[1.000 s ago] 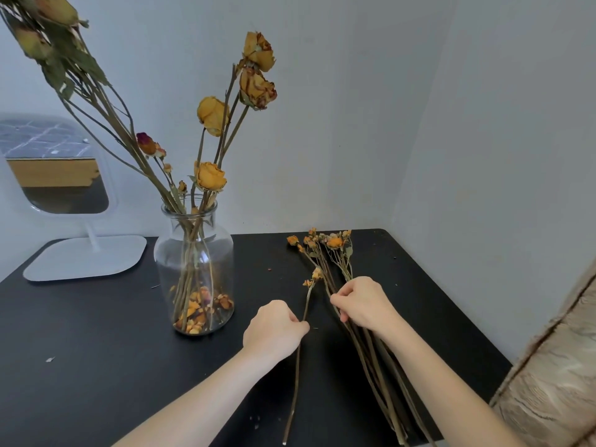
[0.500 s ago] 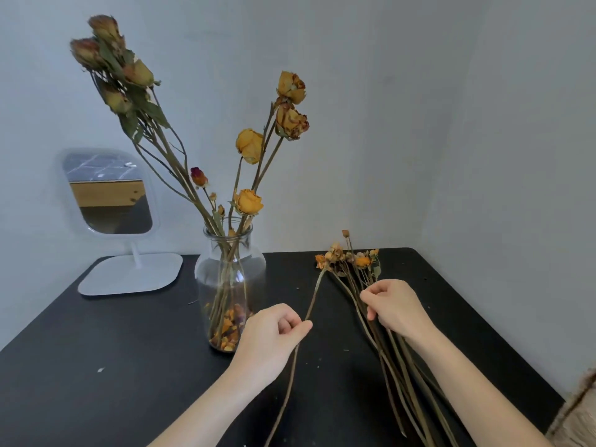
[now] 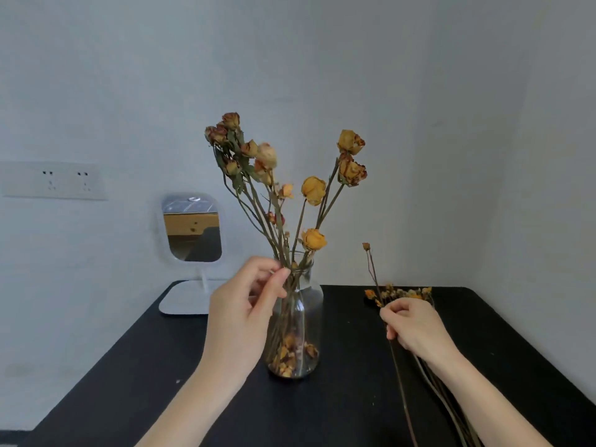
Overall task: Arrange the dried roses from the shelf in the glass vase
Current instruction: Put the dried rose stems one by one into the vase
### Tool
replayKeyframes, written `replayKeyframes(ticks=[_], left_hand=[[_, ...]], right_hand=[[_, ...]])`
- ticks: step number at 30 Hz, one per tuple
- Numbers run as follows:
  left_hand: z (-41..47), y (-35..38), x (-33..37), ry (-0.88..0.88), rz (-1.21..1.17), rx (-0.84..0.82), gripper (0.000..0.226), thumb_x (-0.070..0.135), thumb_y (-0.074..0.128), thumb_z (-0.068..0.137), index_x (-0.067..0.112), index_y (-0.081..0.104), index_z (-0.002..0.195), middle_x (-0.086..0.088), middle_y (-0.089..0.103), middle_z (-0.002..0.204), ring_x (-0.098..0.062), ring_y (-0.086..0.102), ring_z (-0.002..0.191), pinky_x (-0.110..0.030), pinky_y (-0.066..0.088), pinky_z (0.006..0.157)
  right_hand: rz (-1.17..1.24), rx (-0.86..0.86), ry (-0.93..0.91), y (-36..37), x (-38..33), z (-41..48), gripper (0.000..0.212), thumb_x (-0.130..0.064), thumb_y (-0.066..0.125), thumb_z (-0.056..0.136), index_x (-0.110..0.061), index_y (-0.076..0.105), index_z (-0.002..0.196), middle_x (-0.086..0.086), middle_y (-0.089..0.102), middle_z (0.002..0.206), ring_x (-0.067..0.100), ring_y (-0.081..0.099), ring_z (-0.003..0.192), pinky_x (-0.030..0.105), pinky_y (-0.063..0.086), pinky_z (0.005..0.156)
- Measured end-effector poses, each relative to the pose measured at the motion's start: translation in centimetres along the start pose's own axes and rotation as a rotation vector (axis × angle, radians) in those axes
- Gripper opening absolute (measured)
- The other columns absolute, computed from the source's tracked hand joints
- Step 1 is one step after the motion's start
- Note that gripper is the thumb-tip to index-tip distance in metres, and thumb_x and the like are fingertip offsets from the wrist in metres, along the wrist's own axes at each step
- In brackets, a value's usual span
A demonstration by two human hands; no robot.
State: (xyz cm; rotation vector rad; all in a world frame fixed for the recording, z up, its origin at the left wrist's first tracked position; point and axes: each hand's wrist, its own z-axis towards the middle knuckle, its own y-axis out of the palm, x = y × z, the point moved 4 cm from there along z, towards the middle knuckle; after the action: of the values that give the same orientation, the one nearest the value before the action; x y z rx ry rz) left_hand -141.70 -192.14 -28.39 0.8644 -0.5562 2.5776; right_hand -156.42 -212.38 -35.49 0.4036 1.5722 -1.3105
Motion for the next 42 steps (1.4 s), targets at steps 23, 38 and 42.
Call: replayKeyframes(ticks=[23,38,42], left_hand=[[4.6,-0.2,2.5,0.079,-0.050,0.231,0.006,0.023,0.057,0.087,0.028,0.061,0.087,0.017,0.064,0.074,0.002,0.058,0.062,-0.008,0.046,0.058],[4.9,2.9,1.6,0.125,0.417,0.122,0.028,0.036,0.053,0.087,0.019,0.069,0.103,0.004,0.067,0.061,-0.009,0.063,0.056,-0.017,0.047,0.057],[5.8,3.9,2.0,0.084,0.532,0.092,0.030,0.038,0.049,0.092,0.021,0.066,0.110,0.001,0.071,0.072,-0.013,0.066,0.066,-0.021,0.047,0.059]], right_hand=[[0.028,0.006,-0.046,-0.3,-1.3,-0.9,0.006,-0.018,0.058,0.089,-0.015,0.061,0.086,-0.002,0.059,0.053,0.000,0.048,0.036,0.014,0.034,0.046],[0.029,-0.004,-0.062,0.4,-1.1,-0.9,0.006,-0.017,0.059,0.089,-0.015,0.061,0.084,-0.002,0.060,0.052,-0.003,0.047,0.033,0.015,0.034,0.048],[0.023,-0.005,-0.065,0.6,-1.1,-0.8,0.006,-0.017,0.059,0.089,-0.014,0.062,0.085,-0.001,0.060,0.053,-0.002,0.047,0.035,0.016,0.034,0.049]])
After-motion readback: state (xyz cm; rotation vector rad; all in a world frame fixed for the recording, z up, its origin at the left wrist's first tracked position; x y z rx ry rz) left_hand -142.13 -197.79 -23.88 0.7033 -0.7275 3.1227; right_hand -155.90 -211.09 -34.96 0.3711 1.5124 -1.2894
